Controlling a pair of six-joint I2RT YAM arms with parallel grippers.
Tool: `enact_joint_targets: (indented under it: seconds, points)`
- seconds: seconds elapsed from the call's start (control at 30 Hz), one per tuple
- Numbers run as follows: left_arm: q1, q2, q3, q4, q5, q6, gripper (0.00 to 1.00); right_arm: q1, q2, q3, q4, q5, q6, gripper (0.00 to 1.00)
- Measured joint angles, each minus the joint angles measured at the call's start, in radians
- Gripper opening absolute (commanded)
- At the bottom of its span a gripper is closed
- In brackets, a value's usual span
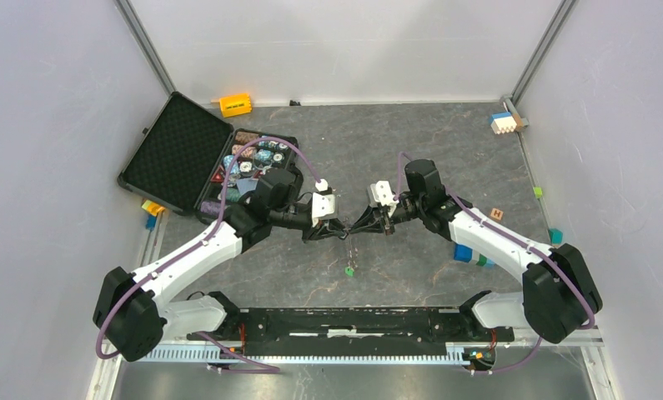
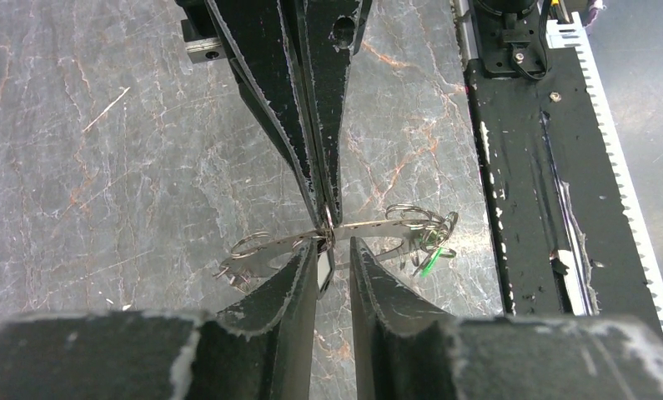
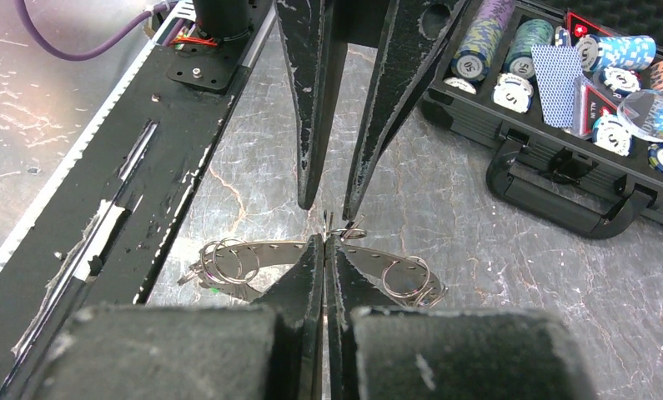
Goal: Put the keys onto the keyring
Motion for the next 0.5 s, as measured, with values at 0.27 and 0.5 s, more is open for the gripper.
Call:
enact_joint_targets:
  seconds: [0.27,0.5]
  points:
    - [0.0,0.0,-0.003,0.002,0.005,0.001,0.23,0.0,0.0,0.0,0.004,0.0,0.008,0.0]
    - [0.0,0.003,-0.003,0.002,0.008,0.001,0.22,0.0,0.0,0.0,0.007,0.0,0.013,0.0]
